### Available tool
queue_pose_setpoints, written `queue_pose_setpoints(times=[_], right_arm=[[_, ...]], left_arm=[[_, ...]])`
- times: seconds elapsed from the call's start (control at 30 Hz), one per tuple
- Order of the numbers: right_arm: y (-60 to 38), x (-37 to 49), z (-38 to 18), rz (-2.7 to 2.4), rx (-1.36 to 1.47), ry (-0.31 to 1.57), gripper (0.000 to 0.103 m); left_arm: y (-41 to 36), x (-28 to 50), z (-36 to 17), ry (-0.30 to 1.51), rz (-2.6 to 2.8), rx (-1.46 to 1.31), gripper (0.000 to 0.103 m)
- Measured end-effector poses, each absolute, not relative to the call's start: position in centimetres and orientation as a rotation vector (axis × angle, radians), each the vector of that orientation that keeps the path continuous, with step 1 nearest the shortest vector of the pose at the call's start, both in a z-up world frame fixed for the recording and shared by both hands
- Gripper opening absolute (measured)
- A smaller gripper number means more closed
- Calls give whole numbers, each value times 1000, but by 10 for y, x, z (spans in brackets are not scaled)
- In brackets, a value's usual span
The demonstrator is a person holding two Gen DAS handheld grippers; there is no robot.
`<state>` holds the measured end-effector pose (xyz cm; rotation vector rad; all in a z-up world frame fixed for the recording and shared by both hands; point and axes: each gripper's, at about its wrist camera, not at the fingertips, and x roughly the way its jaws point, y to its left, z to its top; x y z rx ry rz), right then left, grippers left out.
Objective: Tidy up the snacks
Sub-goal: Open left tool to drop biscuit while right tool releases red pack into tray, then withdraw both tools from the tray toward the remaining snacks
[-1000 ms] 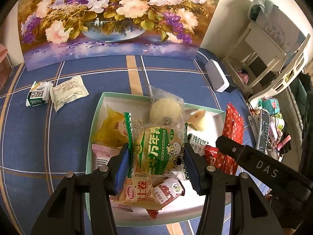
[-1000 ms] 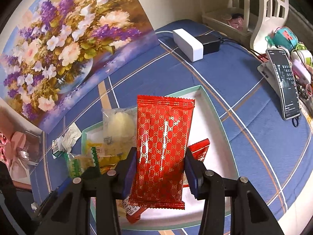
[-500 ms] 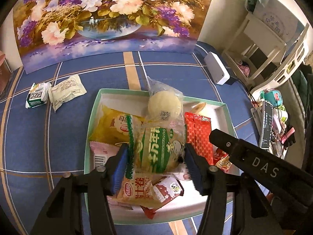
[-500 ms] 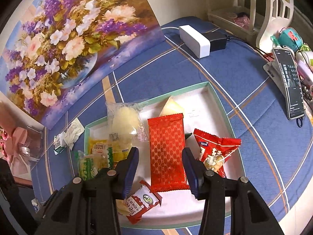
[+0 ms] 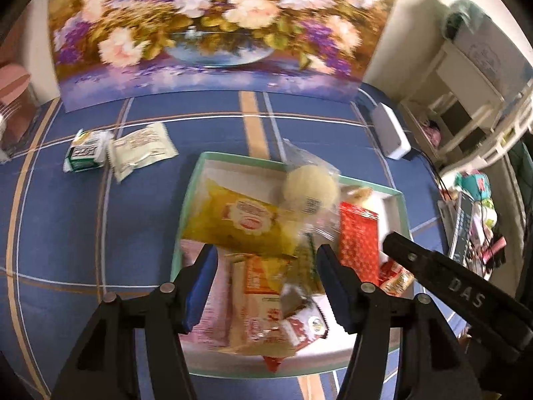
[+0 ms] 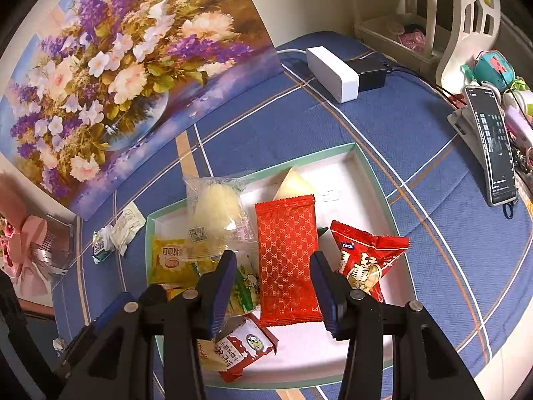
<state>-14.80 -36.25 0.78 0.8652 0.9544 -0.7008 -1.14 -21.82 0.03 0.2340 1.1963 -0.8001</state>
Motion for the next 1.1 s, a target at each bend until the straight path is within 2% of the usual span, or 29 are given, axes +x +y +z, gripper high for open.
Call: queue_pose_setpoints(times=[0.4,0.5,0.63,0.67,0.73,0.9,1.1], right_arm=[[-350,-133,10,-674,813,986,50],[-343,-125,11,-658,792,1001,59],[-334,-116,11,-639,767,1016,65],[-332,-114,11,-634,759,1019,68],[-328,-111,11,-627,747,1023,76],[-320,-105,12,-610,723,1025,89],[-318,-103,12,-611,706,1022,100]], left_arm=[[-158,39,-5,1188,-541,102,65],[-143,51,-6,1183,-476,87,79],[-128,60,-9,1186,-421,64,81],[-126,62,-9,1187,-413,62,85],[-122,63,-10,1185,-398,64,88],[-117,65,-12,1169,-367,86,88],[-118,64,-14,1152,-355,125,88]])
